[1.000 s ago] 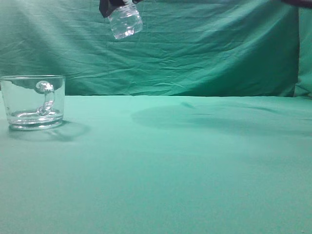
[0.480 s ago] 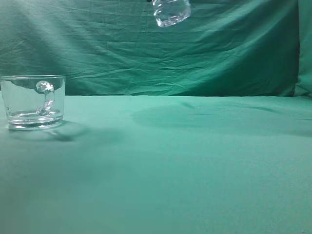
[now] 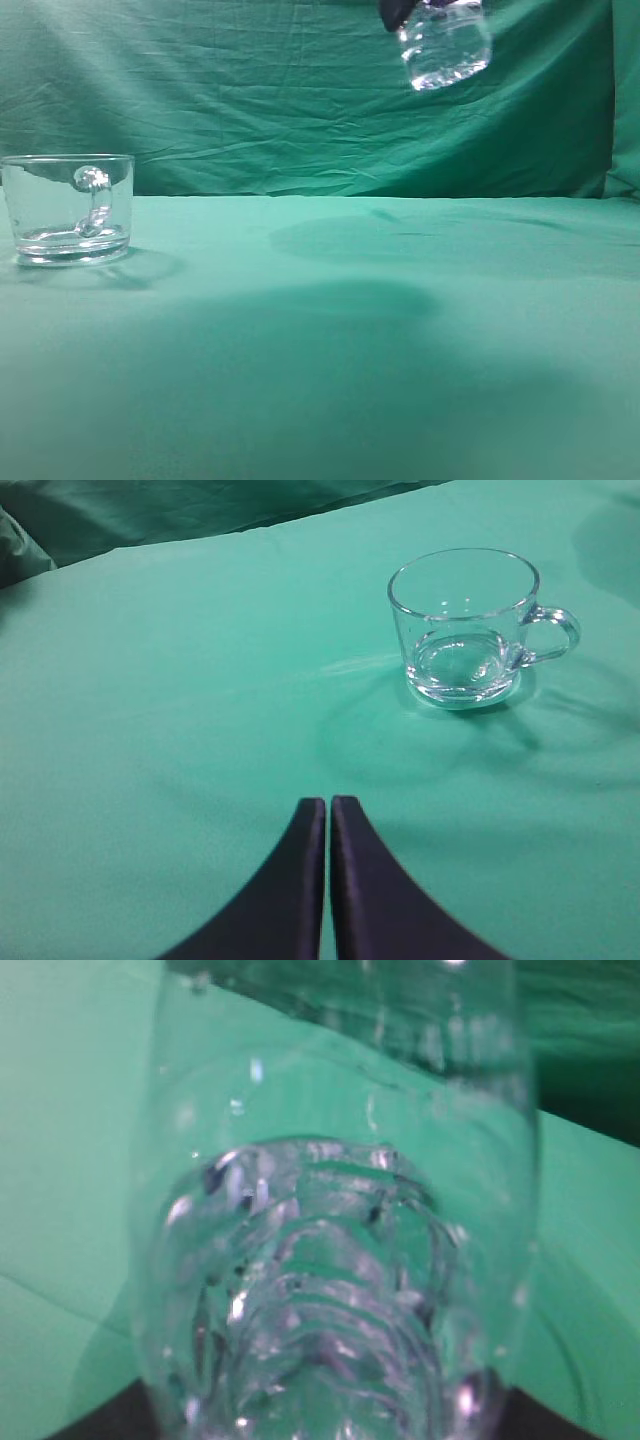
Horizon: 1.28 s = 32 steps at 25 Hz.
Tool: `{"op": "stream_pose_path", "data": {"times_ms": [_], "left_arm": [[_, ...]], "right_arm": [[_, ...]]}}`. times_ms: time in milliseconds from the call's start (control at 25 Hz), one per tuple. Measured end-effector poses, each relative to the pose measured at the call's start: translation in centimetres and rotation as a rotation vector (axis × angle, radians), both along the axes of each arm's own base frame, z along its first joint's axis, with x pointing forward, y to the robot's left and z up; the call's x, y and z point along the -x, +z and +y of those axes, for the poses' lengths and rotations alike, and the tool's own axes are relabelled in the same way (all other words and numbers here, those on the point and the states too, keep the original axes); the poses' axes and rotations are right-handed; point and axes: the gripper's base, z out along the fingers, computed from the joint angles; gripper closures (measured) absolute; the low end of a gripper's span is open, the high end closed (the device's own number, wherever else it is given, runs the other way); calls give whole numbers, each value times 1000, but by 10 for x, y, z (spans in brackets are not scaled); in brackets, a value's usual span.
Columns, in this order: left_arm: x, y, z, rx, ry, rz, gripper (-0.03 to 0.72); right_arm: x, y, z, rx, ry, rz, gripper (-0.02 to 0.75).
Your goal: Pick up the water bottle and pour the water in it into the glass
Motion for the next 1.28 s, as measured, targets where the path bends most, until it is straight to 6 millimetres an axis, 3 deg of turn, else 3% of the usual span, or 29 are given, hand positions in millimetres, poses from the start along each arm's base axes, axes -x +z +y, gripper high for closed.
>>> {"op": "stream_pose_path", "data": {"times_ms": [280, 560, 760, 1280], "left_arm": [[0, 0, 0, 0, 0, 0, 688], [0, 0, 0, 0, 0, 0, 688], [0, 0, 0, 0, 0, 0, 688], [0, 0, 0, 0, 0, 0, 688]], "right_arm": [[-5, -7, -47, -30, 3, 52, 430], [-10, -13, -75, 21, 11, 65, 430], [-10, -17, -83, 36, 5, 76, 430], [-10, -18, -82, 27, 20, 83, 430]]}}
